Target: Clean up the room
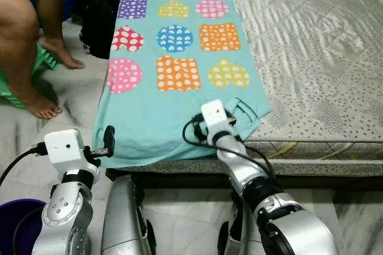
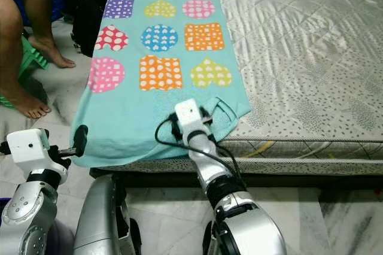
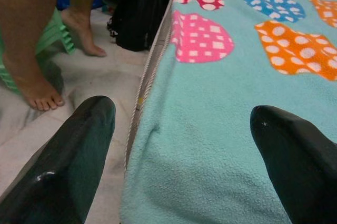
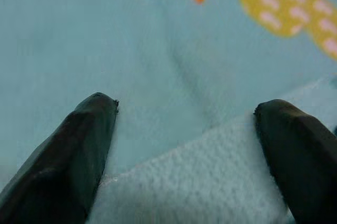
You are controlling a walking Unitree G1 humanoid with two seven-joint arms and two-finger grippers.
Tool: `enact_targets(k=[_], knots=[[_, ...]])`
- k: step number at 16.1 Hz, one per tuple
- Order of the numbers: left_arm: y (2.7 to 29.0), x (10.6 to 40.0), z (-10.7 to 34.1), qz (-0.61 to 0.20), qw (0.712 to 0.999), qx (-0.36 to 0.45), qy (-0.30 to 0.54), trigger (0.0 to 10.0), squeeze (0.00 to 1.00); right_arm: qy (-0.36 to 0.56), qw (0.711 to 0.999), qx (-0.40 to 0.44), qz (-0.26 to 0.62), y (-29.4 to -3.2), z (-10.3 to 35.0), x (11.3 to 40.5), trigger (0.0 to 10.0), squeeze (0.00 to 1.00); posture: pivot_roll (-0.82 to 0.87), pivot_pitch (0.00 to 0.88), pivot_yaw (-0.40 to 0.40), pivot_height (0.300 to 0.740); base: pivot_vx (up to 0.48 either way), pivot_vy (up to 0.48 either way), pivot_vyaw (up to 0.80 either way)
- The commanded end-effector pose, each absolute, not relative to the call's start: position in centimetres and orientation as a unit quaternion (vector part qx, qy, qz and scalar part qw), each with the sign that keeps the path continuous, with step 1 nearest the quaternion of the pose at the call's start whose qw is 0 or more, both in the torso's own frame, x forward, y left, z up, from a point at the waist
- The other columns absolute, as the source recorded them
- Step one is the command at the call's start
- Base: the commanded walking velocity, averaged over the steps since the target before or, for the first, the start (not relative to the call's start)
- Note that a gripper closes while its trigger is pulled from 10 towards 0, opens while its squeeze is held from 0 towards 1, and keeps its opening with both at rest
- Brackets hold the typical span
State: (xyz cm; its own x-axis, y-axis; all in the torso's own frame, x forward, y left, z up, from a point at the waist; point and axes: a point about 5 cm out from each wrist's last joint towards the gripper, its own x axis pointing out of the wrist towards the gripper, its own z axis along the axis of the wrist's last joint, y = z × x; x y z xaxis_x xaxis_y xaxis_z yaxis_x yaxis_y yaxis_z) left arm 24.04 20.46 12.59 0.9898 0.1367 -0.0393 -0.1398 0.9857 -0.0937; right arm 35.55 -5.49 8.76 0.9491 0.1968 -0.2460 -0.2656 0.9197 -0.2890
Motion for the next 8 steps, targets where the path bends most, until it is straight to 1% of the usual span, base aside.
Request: enact_targets(k=[1, 2, 8], knots=[[20.5, 23.9, 12.5, 0.072, 0.996, -0.042, 0.022, 10.0, 0.0, 0.125, 0.971, -0.171, 0.113, -5.6, 7.9, 35.2, 1.4, 0.0, 0.12, 0.207, -0.019, 0.516, 0.0, 0.0, 0.0], [20.5, 23.9, 12.5, 0.072, 0.996, -0.042, 0.023, 10.0, 0.0, 0.129, 0.97, -0.175, 0.106, -5.9, 7.7, 35.2, 0.0, 0.0, 0.12, 0.206, -0.018, 0.516, 0.0, 0.0, 0.0], [20.5, 23.9, 12.4, 0.074, 0.996, -0.04, 0.027, 10.0, 0.0, 0.121, 0.979, -0.159, 0.037, -8.5, 8.4, 36.0, 0.0, 0.0, 0.11, 0.205, -0.016, 0.516, 0.0, 0.0, 0.0]])
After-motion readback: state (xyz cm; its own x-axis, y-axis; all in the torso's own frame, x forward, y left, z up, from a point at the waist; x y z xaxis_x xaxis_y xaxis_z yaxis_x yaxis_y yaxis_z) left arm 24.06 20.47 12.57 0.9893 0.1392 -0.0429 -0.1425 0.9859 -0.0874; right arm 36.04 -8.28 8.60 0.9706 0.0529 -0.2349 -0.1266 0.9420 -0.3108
